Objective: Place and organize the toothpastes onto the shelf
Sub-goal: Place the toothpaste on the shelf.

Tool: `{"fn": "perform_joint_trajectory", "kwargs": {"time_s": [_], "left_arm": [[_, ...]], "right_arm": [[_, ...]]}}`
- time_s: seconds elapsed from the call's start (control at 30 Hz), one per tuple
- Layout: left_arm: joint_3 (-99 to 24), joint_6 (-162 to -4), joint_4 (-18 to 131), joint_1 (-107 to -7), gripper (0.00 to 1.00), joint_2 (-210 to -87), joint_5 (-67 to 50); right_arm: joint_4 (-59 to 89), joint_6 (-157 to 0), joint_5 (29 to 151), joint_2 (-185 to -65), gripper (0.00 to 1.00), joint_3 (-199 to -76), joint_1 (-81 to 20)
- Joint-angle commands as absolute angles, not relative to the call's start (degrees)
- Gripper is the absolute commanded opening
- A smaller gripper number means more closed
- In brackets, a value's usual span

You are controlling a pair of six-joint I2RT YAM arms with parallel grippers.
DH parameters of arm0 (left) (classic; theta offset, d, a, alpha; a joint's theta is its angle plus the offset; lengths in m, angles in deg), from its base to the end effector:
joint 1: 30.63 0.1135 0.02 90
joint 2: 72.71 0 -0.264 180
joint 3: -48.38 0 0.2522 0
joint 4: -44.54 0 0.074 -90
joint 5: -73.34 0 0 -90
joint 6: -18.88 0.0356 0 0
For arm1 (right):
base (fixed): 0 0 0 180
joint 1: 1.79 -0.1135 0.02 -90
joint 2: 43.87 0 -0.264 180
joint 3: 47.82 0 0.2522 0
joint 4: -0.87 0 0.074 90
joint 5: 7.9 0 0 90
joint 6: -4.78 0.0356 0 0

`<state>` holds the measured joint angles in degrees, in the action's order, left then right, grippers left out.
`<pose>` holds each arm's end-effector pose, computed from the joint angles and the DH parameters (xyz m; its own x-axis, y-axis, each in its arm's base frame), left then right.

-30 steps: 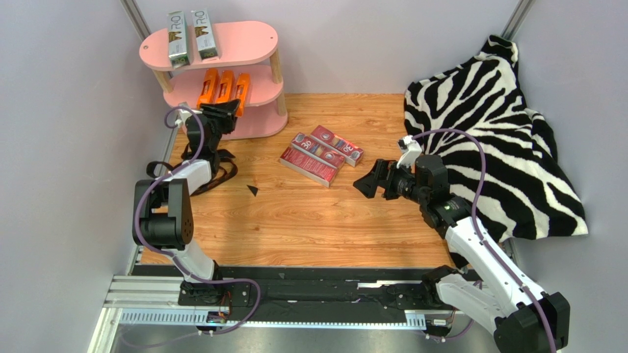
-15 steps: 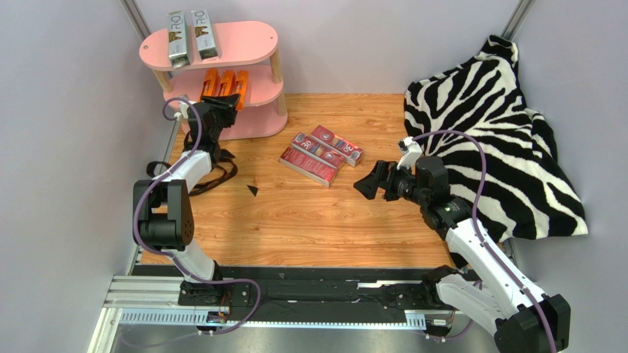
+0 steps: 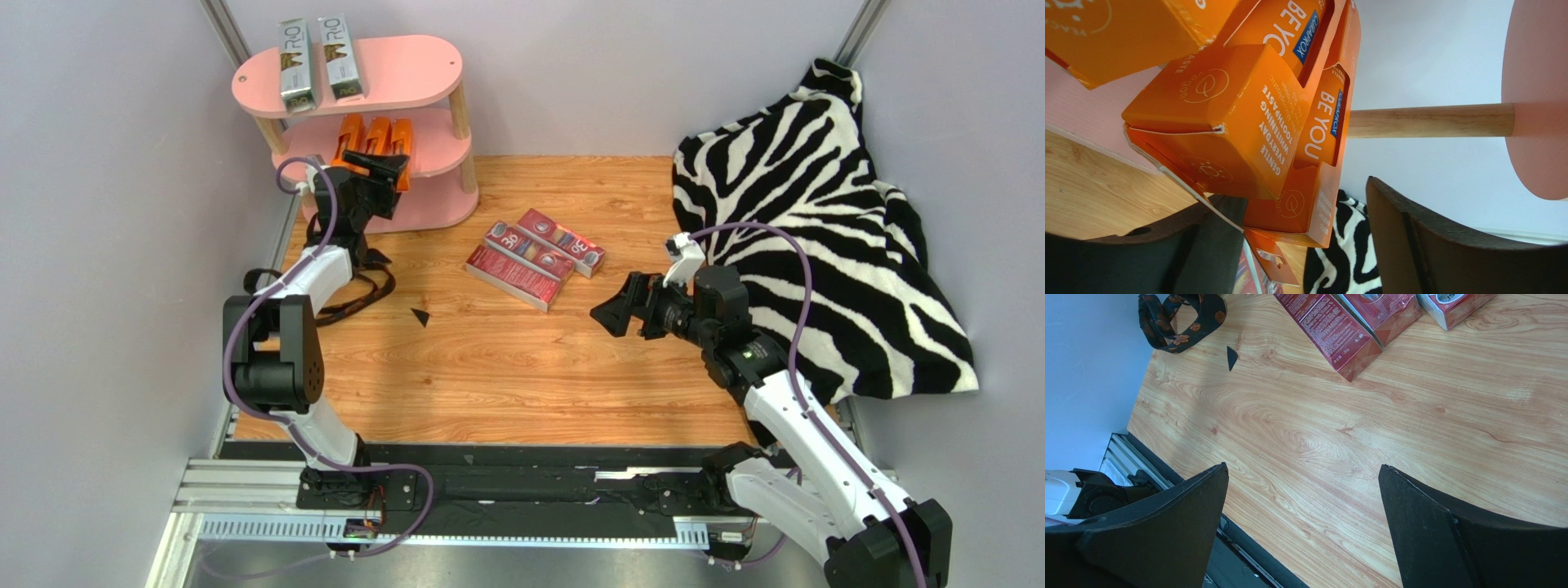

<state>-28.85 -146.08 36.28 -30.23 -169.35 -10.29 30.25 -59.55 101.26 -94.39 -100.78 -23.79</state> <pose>0.3957 -0.0012 0.2708 -0.1486 -0.9608 -0.2339 -0.1603 0.2568 -0.9531 0.1811 0.0858 0.2792 -0.6494 0.1789 -0.7391 -0.3815 0.7641 0.5202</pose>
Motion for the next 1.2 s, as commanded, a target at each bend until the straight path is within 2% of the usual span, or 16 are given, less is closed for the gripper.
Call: {"fn": "perform_joint_trajectory", "kwargs": {"time_s": [0.0,0.07,0.53,0.67,0.87,1.17], "left_arm": [[-28.05,-144.6,33.6,-30.28,0.83,-166.06,-9.37],[-27.44,-144.25,33.07,-30.28,0.85,-165.7,-8.67],[-17.95,-144.6,26.49,-30.37,0.84,-159.56,-6.29],[-16.01,-145.04,24.11,-30.28,0.8,-158.49,-6.11],[-18.03,-144.86,24.11,-30.28,0.75,-159.63,-5.41],[-21.19,-144.77,24.11,-29.93,0.73,-162.71,-4.97]], "right_arm": [[28.96,-59.21,101.17,-93.35,0.98,-100.42,-24.11],[28.96,-59.12,101.43,-93.35,0.98,-100.34,-24.11],[29.4,-58.68,101.35,-91.95,0.98,-99.81,-24.11],[29.49,-58.5,101.43,-91.86,0.98,-99.81,-24.11],[29.58,-58.41,101.26,-91.42,0.98,-99.46,-24.11],[29.58,-58.5,101.26,-91.33,0.98,-99.02,-24.11]]}}
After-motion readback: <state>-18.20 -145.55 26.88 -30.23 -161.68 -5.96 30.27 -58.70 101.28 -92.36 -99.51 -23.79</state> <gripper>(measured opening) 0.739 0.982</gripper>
